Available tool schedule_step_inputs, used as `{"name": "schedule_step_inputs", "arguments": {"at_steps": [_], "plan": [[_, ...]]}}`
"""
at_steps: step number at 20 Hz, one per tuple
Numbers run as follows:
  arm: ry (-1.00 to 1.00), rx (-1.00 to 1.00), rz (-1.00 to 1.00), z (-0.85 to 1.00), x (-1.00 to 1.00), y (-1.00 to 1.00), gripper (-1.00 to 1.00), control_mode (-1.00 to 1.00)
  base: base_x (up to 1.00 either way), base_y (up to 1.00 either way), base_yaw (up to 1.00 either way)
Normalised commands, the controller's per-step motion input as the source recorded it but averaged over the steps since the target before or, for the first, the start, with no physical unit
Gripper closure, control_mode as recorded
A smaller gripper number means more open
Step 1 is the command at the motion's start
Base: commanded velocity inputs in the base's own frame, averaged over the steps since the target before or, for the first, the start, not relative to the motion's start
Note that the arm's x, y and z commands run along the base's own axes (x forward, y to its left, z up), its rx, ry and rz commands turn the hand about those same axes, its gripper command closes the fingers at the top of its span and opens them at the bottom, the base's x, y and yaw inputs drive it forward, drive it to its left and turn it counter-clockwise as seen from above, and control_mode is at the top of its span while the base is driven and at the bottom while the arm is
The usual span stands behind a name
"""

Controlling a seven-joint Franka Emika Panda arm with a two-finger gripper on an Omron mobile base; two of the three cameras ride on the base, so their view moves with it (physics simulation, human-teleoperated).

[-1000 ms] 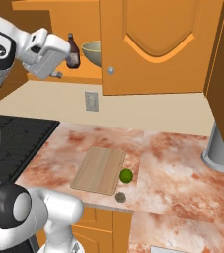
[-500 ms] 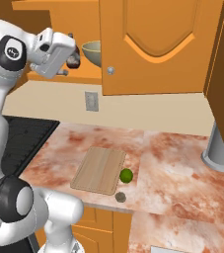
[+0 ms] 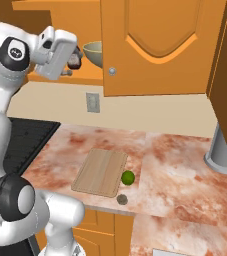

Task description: Open the cabinet. Place the bowl and condiment on the counter. Then place the lime and garlic on the cutting board.

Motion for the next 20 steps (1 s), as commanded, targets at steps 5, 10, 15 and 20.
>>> {"name": "schedule_step_inputs", "arguments": {"at_steps": [5,10,15,20], "plan": [[0.08,-0.18,0.00,0.00,0.00,-0.06,-1.00,-1.00,0.00,0.00,0.00],[0.11,-0.15,0.00,0.00,0.10,-0.01,-1.00,-1.00,0.00,0.00,0.00],[0.13,-0.07,0.00,0.00,0.19,-0.06,-1.00,-1.00,0.00,0.00,0.00],[0.09,-0.03,0.00,0.01,0.05,-0.18,-1.00,-1.00,0.00,0.00,0.00]]}}
